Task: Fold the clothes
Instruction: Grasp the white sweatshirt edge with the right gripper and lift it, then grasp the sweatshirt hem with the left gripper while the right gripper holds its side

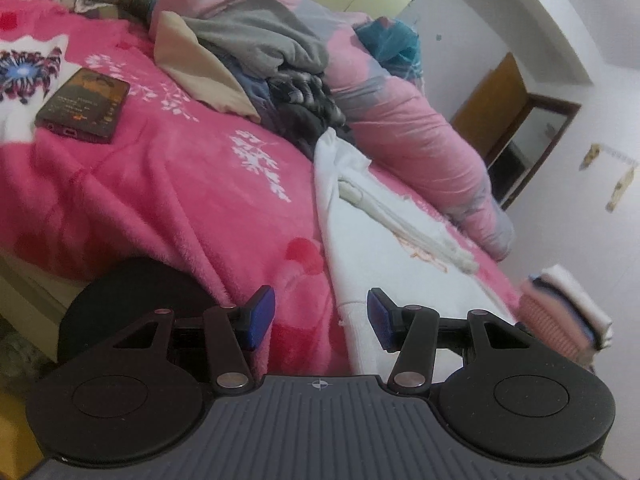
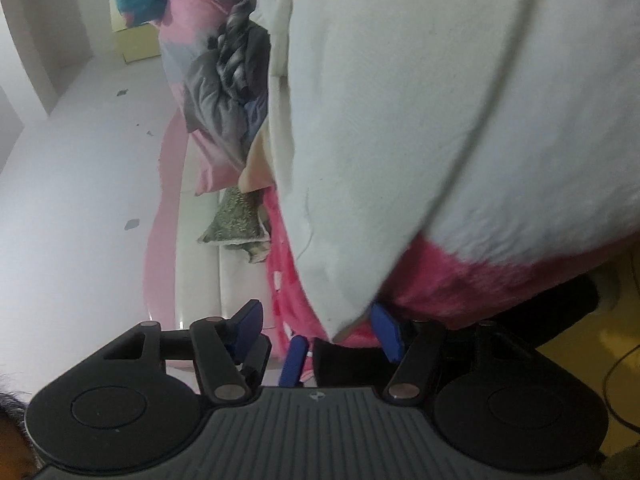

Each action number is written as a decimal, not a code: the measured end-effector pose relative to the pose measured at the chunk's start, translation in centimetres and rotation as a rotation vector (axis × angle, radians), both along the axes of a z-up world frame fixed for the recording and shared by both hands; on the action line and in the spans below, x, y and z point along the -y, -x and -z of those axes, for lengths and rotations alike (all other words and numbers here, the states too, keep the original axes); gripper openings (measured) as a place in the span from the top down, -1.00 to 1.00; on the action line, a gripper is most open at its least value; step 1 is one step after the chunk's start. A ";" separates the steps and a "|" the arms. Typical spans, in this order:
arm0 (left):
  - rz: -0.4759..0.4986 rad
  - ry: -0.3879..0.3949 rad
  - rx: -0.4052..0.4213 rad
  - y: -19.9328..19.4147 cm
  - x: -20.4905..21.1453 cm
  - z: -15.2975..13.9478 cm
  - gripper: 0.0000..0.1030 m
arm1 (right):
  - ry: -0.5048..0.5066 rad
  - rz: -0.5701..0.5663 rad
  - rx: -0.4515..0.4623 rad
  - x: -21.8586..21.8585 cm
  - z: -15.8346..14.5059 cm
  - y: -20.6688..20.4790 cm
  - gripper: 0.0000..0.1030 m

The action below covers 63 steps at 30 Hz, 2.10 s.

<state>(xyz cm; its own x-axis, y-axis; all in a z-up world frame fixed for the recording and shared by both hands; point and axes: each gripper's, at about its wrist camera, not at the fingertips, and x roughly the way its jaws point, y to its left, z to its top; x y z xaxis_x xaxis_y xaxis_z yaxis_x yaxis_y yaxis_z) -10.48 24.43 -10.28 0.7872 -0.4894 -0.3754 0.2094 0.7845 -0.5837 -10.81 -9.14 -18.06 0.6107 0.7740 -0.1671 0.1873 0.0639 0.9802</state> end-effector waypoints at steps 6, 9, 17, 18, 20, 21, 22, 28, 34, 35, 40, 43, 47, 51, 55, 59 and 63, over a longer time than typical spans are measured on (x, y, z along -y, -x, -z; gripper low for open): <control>0.051 0.120 -0.030 -1.2 -0.6 0.5 0.01 | -0.052 0.010 -0.051 -1.0 1.2 -0.5 0.46; 0.076 0.184 -0.067 -2.2 -0.8 1.0 0.01 | -0.064 -0.005 -0.046 -1.9 1.0 -0.8 0.77; 0.181 0.511 -0.176 -5.3 -1.4 2.4 -0.14 | -0.111 0.028 0.102 -0.2 -2.7 -0.3 0.97; 0.197 0.555 -0.186 -5.8 -1.2 2.5 -0.15 | -0.105 0.023 0.118 -0.2 -3.1 -0.3 0.97; 0.219 0.617 -0.224 -6.9 -0.6 2.8 -0.15 | -0.091 0.019 0.142 -0.2 -3.7 -0.4 0.97; 0.208 0.611 -0.236 -7.3 -0.3 2.8 -0.15 | -0.089 0.021 0.152 -0.3 -4.0 -0.6 0.97; 0.197 0.604 -0.248 -7.7 -0.1 2.8 -0.15 | -0.081 0.023 0.155 -0.4 -4.2 -0.7 0.97; 0.168 0.593 -0.280 -8.3 0.4 3.0 -0.15 | -0.104 0.044 0.158 1.2 -3.8 0.0 0.97; 0.192 0.628 -0.347 -9.1 1.2 3.8 -0.20 | -0.102 0.016 0.191 0.7 -4.3 -0.7 0.97; 0.195 0.627 -0.353 -9.2 1.4 3.8 -0.21 | -0.097 0.004 0.199 0.5 -4.4 -0.8 0.97; 0.208 0.578 -0.385 -9.9 2.4 4.1 -0.19 | -0.079 -0.057 0.224 -0.5 -4.6 -1.1 0.97; 0.193 0.520 -0.390 -9.8 2.7 4.2 0.06 | -0.006 -0.131 0.240 -1.2 -4.9 -1.1 0.96; 0.183 0.420 -0.375 -9.4 3.0 3.8 0.23 | 0.221 -0.285 0.318 -2.7 -7.3 -0.5 0.92; 0.200 0.293 -0.330 -8.8 3.9 2.8 0.24 | 0.405 -0.315 0.416 -1.4 -10.0 0.9 0.85; 0.223 0.213 -0.295 -8.6 4.6 2.1 0.09 | 0.560 -0.204 0.448 3.7 -12.1 3.2 0.43; 0.197 0.100 -0.266 -7.9 5.1 1.4 0.37 | 0.690 -0.025 0.408 10.5 -13.5 5.6 0.39; 0.181 0.075 -0.274 -7.5 4.6 1.5 0.57 | 0.857 0.191 0.338 17.7 -14.8 7.6 0.26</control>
